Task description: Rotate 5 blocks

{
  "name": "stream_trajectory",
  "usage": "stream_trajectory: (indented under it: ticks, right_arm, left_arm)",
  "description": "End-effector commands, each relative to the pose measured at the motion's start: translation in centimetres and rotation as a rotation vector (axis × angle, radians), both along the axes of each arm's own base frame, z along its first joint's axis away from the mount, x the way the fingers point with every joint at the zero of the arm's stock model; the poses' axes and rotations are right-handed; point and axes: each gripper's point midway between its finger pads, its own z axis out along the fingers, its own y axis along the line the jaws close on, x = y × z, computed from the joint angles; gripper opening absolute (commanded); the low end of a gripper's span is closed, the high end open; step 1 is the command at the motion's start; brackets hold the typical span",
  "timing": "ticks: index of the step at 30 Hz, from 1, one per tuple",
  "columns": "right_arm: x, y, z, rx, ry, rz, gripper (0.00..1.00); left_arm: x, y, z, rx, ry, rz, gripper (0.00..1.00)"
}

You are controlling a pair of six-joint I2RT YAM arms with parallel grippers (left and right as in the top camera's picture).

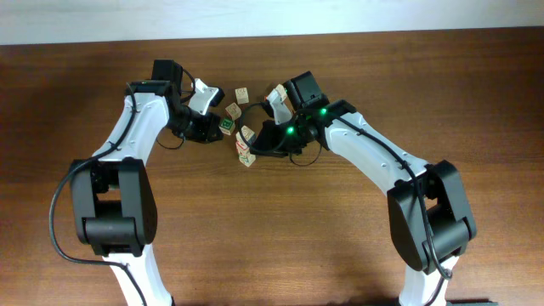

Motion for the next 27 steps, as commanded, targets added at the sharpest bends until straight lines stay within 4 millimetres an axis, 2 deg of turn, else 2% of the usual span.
stream_trajectory:
  ticks: [1, 9, 11, 13, 14, 15, 16, 17, 18, 20, 21, 22, 23, 24, 25, 27]
  right_arm:
    - [-0.4, 0.6, 0.3, 0.001, -0.013, 0.01, 0.04]
    - [-0.5, 0.7, 0.2, -0.011, -0.006, -0.002, 0.05]
    - [-0.8, 0.3, 1.5, 0.001, -0.007, -0.004, 0.04]
    - [-1.0, -1.0, 4.4, -0.001, -0.049, -0.029, 0.04]
    - [-1.0, -2.3, 6.4, -0.011, -0.086, -0.061, 0.06]
    - [-1.0, -3.0, 7.4, -0.015, -0.114, -0.067, 0.09]
    - [-1.0, -4.7, 9.8, -0.023, -0.179, -0.09, 0.17]
    - [-1.2, -7.2, 12.3, -0.054, -0.251, -0.116, 0.29]
    - [-1.7, -9.2, 14.2, -0.087, -0.303, -0.128, 0.46]
    - [-3.0, -12.4, 17.1, -0.178, -0.374, -0.152, 0.69]
    - [-4.8, -17.0, 20.8, -0.389, -0.475, -0.207, 0.9]
    - [-5.8, -20.2, 22.9, -0.53, -0.508, -0.281, 0.94]
    - [-6.1, -21.0, 23.6, -0.568, -0.518, -0.302, 0.95]
    - [-7.0, -22.7, 25.1, -0.631, -0.54, -0.341, 0.96]
    - [-7.8, -23.8, 26.2, -0.669, -0.554, -0.366, 0.98]
    - [-9.3, -24.6, 27.8, -0.684, -0.57, -0.382, 0.98]
  left_arm:
    - [0.0, -0.4, -0.4, -0.015, 0.003, -0.023, 0.0]
    - [-0.1, -0.4, -0.5, -0.014, 0.006, -0.022, 0.0]
    - [0.0, 0.1, 0.2, 0.009, 0.013, -0.016, 0.0]
    - [0.6, 1.3, 2.6, 0.086, 0.011, -0.005, 0.0]
    - [0.8, 1.7, 4.3, 0.117, 0.007, 0.0, 0.0]
    - [1.0, 2.0, 5.4, 0.134, 0.004, 0.015, 0.0]
    - [1.4, 2.8, 8.1, 0.174, -0.005, 0.06, 0.0]
    - [1.7, 3.6, 11.1, 0.212, -0.027, 0.12, 0.0]
    - [1.8, 3.9, 13.2, 0.226, -0.05, 0.152, 0.0]
    - [1.4, 4.4, 19.7, 0.225, -0.162, 0.219, 0.0]
    - [-0.3, 6.0, 27.3, 0.249, -0.328, 0.349, 0.0]
    - [-3.0, 8.0, 32.9, 0.293, -0.475, 0.454, 0.14]
    - [-3.9, 8.2, 34.1, 0.293, -0.508, 0.464, 0.27]
    - [-5.1, 8.3, 35.4, 0.284, -0.538, 0.47, 0.99]
    - [-5.8, 8.3, 36.1, 0.278, -0.56, 0.474, 0.99]
    - [-6.7, 8.4, 36.9, 0.272, -0.579, 0.477, 0.99]
